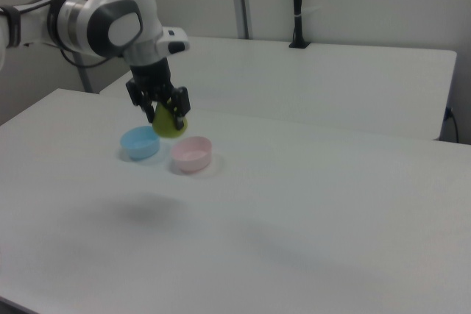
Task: Pick up a pear from the bowl
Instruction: 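Lift the pear up out of the pink bowl, then lower the held pear onto the table beside the pink bowl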
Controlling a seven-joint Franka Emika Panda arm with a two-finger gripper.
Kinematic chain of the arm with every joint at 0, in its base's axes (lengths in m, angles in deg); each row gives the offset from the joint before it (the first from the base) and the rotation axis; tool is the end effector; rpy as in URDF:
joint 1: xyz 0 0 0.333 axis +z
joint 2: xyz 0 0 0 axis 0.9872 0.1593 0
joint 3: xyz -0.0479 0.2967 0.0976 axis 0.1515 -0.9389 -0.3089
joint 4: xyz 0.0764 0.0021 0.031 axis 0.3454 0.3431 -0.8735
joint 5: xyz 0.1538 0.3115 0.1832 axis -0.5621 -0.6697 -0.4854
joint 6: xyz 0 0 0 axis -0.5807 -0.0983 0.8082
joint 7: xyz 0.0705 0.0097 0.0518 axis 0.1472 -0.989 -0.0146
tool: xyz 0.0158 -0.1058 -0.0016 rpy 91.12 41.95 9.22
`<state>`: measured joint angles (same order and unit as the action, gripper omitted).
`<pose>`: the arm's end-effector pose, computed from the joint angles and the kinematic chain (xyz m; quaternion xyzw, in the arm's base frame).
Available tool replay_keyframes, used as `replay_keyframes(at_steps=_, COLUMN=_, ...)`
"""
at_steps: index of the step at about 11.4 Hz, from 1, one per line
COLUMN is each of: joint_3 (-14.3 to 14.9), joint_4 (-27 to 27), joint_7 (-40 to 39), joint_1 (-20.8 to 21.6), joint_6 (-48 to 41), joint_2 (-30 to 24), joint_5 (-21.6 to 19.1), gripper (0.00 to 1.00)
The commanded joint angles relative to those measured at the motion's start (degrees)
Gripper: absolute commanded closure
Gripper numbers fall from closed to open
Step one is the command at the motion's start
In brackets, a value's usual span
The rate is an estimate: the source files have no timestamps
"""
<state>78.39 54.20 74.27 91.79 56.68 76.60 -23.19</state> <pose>0.5981 -0.0003 0.5261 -0.9983 -0.0183 -0.0529 0.0171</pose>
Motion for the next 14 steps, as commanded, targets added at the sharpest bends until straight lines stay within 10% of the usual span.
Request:
replay_keyframes(at_steps=1, joint_3=-0.2, joint_4=5.9, joint_7=-4.2, joint_1=-0.1, joint_6=0.2, joint_2=-0.7, joint_5=-0.1, gripper=0.69)
replay_keyframes(at_steps=8, joint_3=-0.2, joint_4=5.3, joint_7=-1.0, joint_1=2.4, joint_6=4.5, joint_2=12.3, joint_5=6.3, gripper=0.57)
replay_keyframes(at_steps=12, joint_3=-0.1, joint_4=5.2, joint_7=-0.2, joint_1=2.4, joint_6=3.3, joint_2=11.9, joint_5=6.4, gripper=0.03)
replay_keyframes(at_steps=14, joint_3=0.1, joint_4=4.9, joint_7=0.3, joint_1=2.4, joint_6=2.2, joint_2=10.4, joint_5=6.4, gripper=0.00)
